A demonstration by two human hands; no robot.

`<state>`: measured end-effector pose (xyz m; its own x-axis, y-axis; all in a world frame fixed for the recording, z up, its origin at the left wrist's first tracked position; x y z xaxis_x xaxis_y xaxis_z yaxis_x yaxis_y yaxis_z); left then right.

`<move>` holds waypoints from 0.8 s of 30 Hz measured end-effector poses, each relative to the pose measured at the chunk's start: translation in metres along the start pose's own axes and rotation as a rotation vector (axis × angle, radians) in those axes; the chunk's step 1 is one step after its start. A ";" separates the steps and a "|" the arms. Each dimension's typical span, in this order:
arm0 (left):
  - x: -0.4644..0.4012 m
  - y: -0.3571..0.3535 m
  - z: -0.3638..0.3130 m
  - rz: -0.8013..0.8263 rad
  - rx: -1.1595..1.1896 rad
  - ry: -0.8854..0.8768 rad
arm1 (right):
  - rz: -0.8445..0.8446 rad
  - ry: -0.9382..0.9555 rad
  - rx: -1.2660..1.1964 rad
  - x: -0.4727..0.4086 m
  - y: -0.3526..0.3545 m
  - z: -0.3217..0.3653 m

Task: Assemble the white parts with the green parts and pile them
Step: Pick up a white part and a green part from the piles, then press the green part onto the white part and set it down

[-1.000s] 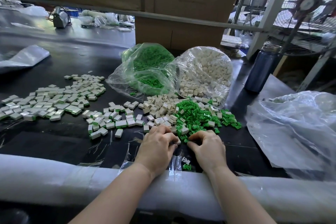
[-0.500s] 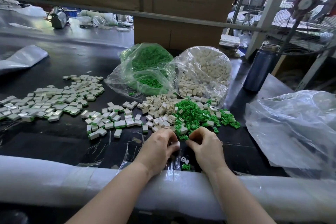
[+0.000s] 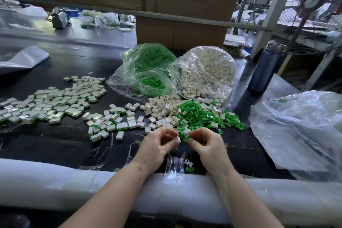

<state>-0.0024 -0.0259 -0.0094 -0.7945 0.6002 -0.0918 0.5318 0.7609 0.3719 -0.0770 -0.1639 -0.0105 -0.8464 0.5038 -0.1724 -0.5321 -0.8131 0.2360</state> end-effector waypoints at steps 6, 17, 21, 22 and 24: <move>0.002 0.001 -0.002 -0.034 0.013 -0.026 | -0.002 0.005 -0.040 0.001 -0.001 0.000; 0.003 0.002 -0.002 -0.034 0.353 0.079 | 0.042 -0.004 -0.066 0.003 -0.002 0.003; 0.001 0.000 -0.002 0.001 0.319 0.097 | 0.084 0.006 -0.106 0.005 -0.002 0.006; 0.001 -0.001 -0.002 0.011 0.302 0.097 | 0.086 0.007 -0.102 0.005 -0.003 0.006; 0.002 -0.001 -0.002 0.024 0.279 0.095 | 0.085 0.005 -0.091 0.005 -0.003 0.006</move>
<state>-0.0048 -0.0258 -0.0083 -0.7976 0.6031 0.0056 0.6004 0.7930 0.1029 -0.0795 -0.1571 -0.0061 -0.8883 0.4304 -0.1601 -0.4538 -0.8763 0.1620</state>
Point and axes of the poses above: each hand's wrist, its own x-axis away from the middle knuckle, its own y-axis out of the back of the hand, z = x × y, the point moved 1 cm from there along -x, towards the middle knuckle, and after that the axes turned 6 degrees about -x, right-handed, at the moved point
